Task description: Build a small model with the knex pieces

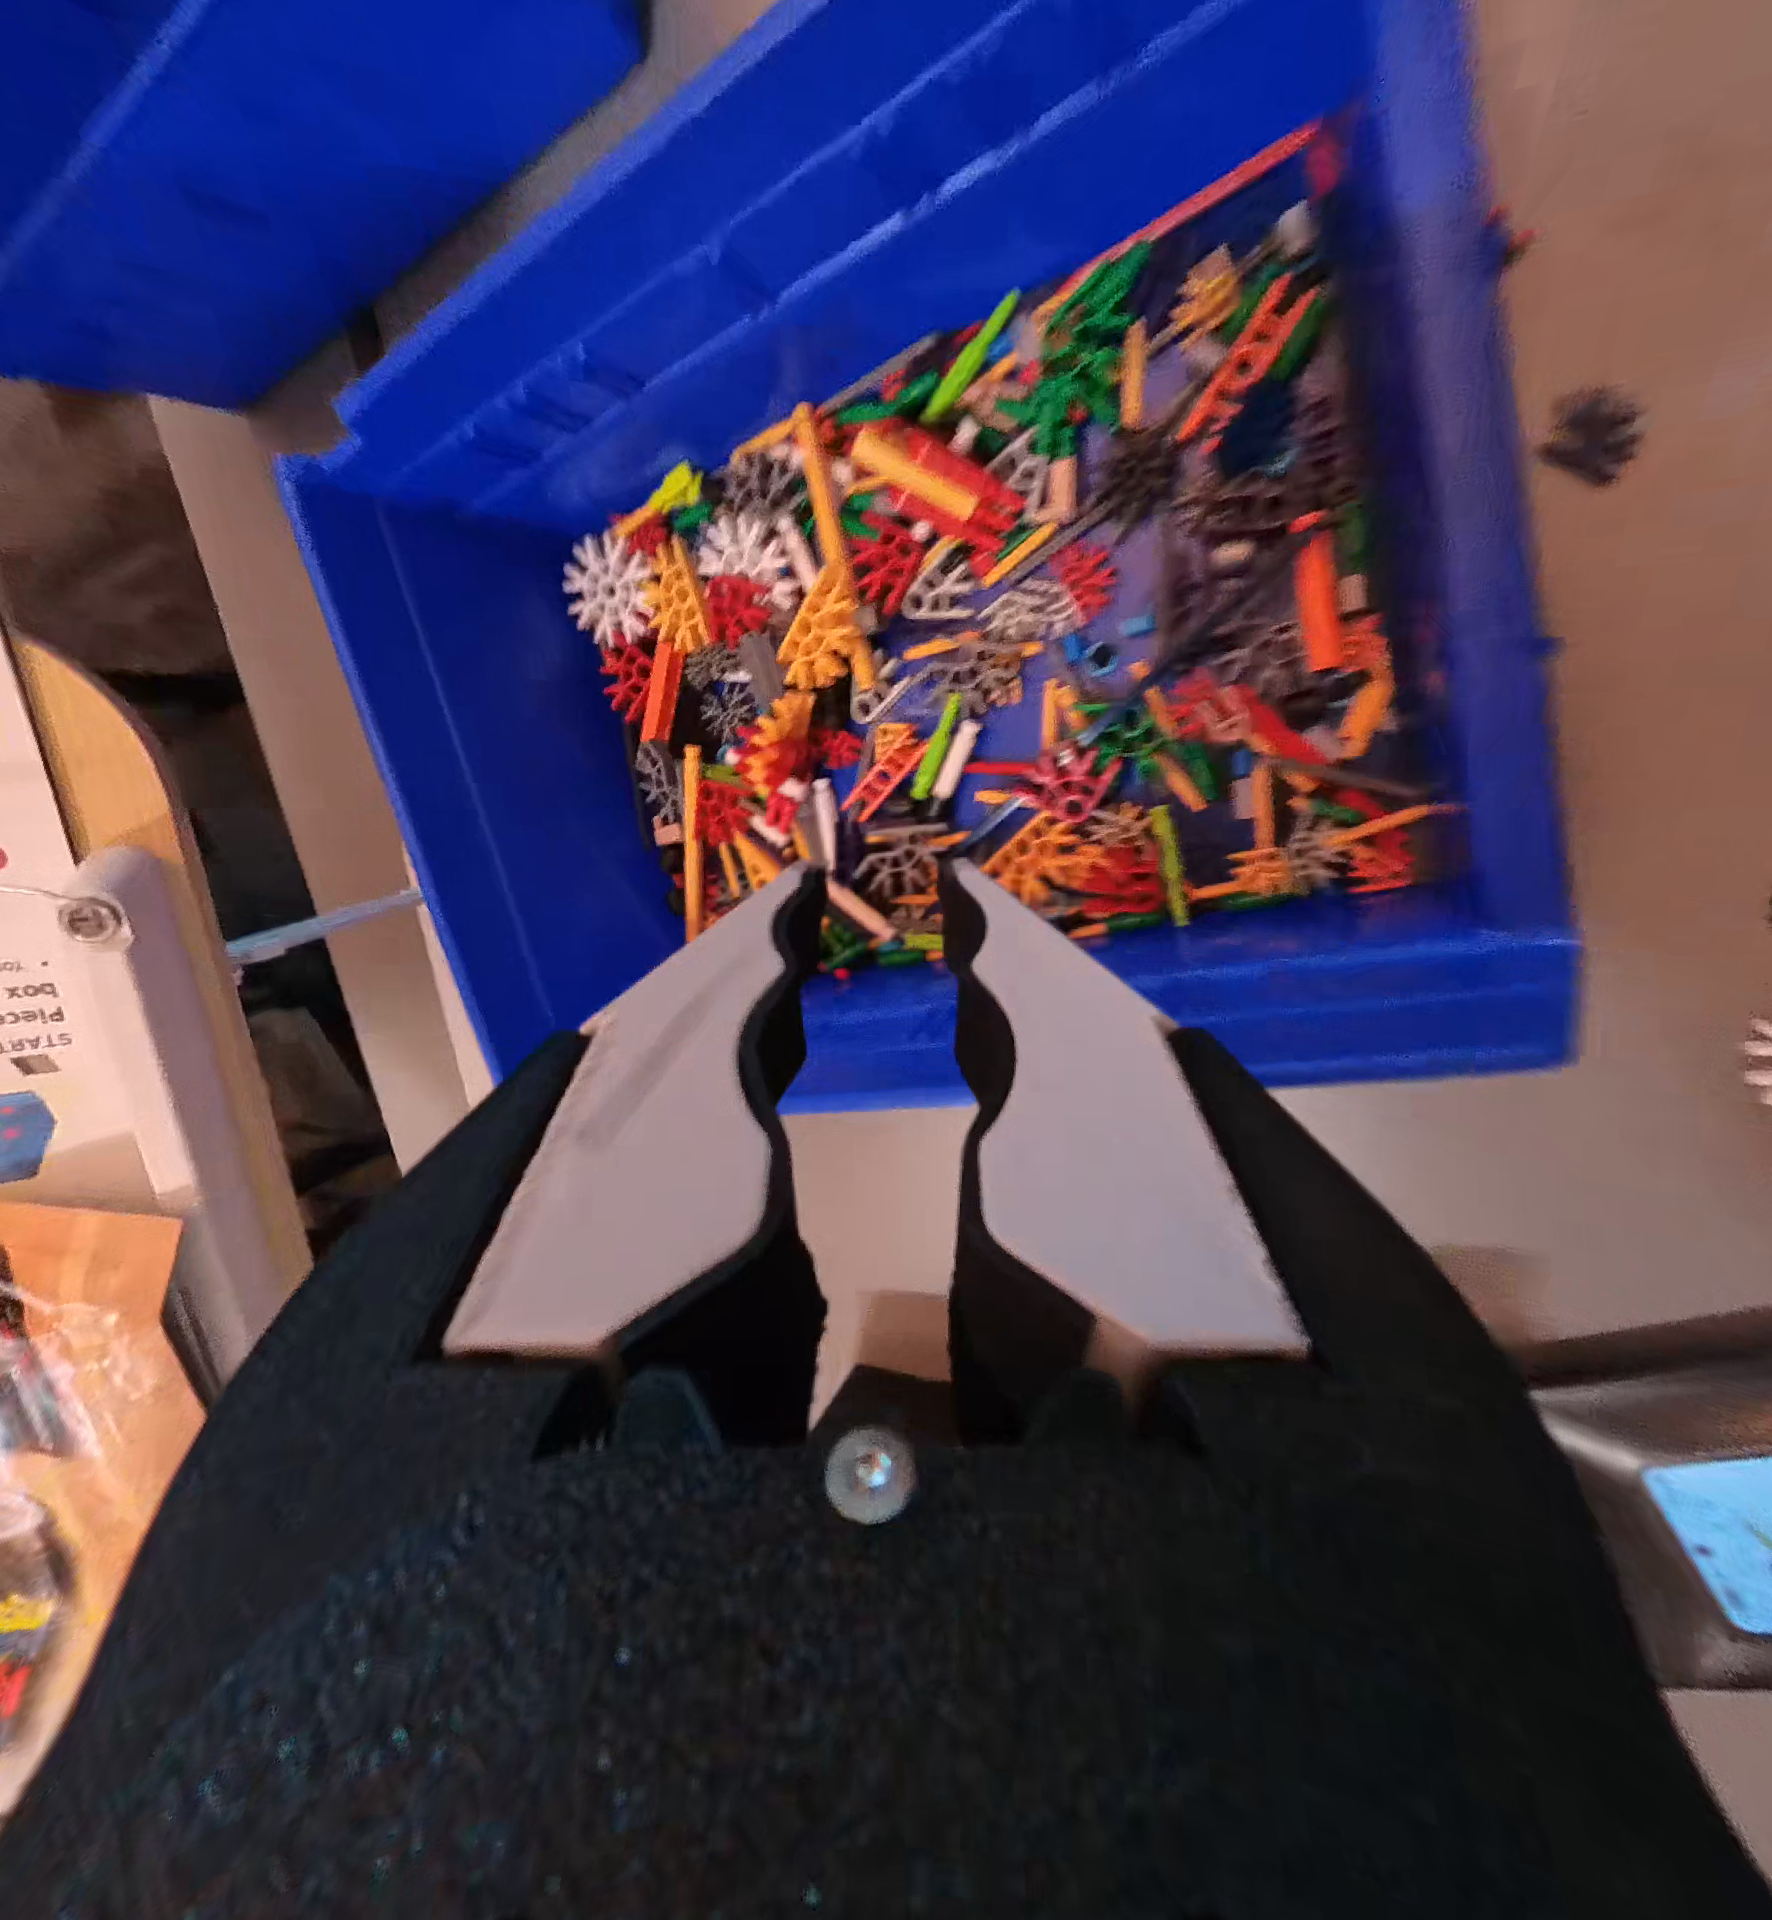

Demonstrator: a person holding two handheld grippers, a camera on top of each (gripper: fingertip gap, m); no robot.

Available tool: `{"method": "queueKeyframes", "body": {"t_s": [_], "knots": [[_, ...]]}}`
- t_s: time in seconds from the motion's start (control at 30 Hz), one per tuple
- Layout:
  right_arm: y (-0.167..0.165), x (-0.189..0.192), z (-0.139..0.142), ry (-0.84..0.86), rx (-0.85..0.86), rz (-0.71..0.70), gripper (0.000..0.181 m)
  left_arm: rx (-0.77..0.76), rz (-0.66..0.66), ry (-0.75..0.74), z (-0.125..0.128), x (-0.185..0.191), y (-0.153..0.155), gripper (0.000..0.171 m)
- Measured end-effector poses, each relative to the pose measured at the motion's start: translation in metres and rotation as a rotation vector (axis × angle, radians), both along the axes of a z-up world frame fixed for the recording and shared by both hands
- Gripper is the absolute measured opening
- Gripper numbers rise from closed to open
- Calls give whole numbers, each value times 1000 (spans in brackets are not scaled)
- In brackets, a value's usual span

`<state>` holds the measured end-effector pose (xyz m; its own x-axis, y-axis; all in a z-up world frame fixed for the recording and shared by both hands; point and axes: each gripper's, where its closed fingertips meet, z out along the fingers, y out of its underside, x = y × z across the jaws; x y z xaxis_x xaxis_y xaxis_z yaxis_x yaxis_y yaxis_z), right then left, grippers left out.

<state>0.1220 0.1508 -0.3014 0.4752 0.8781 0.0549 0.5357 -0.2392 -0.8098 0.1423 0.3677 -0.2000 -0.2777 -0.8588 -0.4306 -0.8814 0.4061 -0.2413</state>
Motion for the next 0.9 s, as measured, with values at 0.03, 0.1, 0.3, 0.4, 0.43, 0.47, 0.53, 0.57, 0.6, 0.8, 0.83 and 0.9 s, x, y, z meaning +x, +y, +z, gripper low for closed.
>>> {"method": "queueKeyframes", "body": {"t_s": [0.03,0.1,0.3,0.4,0.43,0.47,0.53,0.57,0.6,0.8,0.83,0.9], "knots": [[0,1,-1,7,-8,-2,26,-14,19,39,-6,2,12,22],[0,1,3,37,-8,0,26,-6,42,76,-13,7,35,24],[-1,2,5,72,-41,14,26,-82,8,102,-23,30,47,32],[-2,1,3,65,-48,20,26,-121,-33,129,-34,42,39,44],[-2,1,3,64,-52,22,26,-134,-50,133,-38,47,37,46],[-2,1,2,64,-56,26,26,-147,-56,142,-43,50,35,49],[-2,1,3,71,-58,26,26,-163,-77,161,-54,57,34,51],[-2,1,3,74,-59,25,26,-168,-85,167,-59,61,33,51],[-2,1,4,76,-59,25,26,-184,-97,179,-65,64,31,49],[-3,1,4,80,-63,25,25,-232,-156,234,-97,77,20,38],[-3,1,4,81,-63,26,25,-214,-155,256,-101,76,24,34],[-3,1,5,83,-64,26,25,-140,-132,298,-110,73,38,24]]}}
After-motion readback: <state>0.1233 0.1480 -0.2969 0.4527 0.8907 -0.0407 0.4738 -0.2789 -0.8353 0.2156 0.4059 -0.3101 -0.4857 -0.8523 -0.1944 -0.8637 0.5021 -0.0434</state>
